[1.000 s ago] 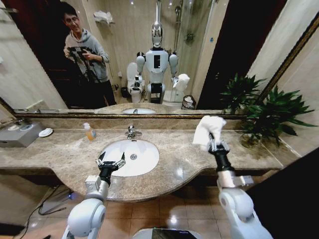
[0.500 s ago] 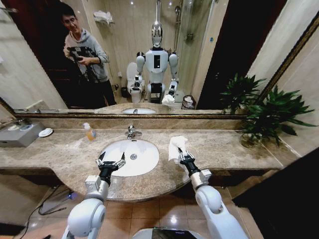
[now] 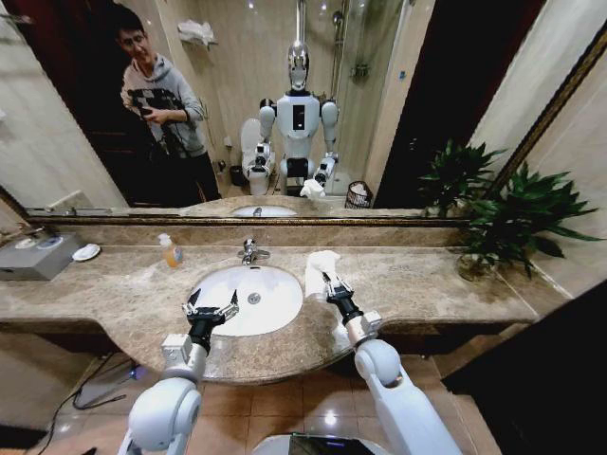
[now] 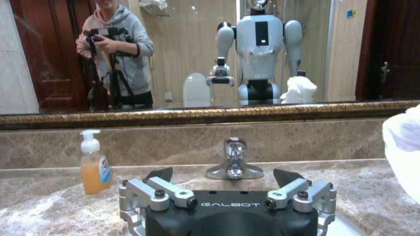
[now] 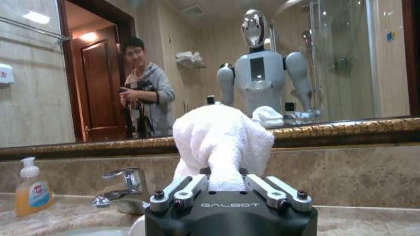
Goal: Pick up the towel from the sink counter and wipe the mirror surface.
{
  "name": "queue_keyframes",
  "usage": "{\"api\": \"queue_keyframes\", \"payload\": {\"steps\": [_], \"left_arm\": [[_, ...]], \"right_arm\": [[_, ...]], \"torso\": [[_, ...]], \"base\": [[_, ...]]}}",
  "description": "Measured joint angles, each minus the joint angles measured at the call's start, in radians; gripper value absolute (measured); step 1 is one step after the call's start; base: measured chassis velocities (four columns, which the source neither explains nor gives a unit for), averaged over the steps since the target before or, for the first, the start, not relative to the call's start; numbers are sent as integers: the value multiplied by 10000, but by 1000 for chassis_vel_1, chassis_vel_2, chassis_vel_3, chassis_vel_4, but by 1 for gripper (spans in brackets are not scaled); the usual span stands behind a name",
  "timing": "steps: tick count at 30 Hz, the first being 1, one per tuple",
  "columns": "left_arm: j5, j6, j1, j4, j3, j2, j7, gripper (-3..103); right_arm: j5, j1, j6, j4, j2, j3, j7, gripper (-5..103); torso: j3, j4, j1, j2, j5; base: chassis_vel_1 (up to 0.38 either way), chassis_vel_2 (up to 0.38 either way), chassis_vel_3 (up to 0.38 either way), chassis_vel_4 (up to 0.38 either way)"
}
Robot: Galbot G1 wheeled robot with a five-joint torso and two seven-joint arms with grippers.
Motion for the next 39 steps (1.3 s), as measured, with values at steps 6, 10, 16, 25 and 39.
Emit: {"api": "queue_keyframes", "payload": {"steps": [6,10,16,25,39], "left_arm": [[0,0,0,0,0,0,0,100],[0,0,0,0,1,0,0,100],[0,0,0,0,0,1,0,100],[0,0,0,0,-4,5,-2,100],[1,0,0,0,2,0,1,100]], "right_arm": [[7,157,81,-144,68,-44,39,15],[39,162,86,-106,81,-77,73,15],[77,156,110,-131,63,-106,206,15],[1296,84,-1661,362,-567,-727,1474,15],[6279,2795,-4940,-103,-2663,-3625,5861,15]], "torso": [[0,-1,1,0,0],[-1,-4,-3,1,0],[0,1,-1,0,-1],[-1,1,-3,1,-4],[0,3,0,0,2]], "base": [[38,41,-49,-60],[129,143,-147,-135],[221,235,-226,-200],[203,204,-201,-186],[-27,-24,17,8]]}}
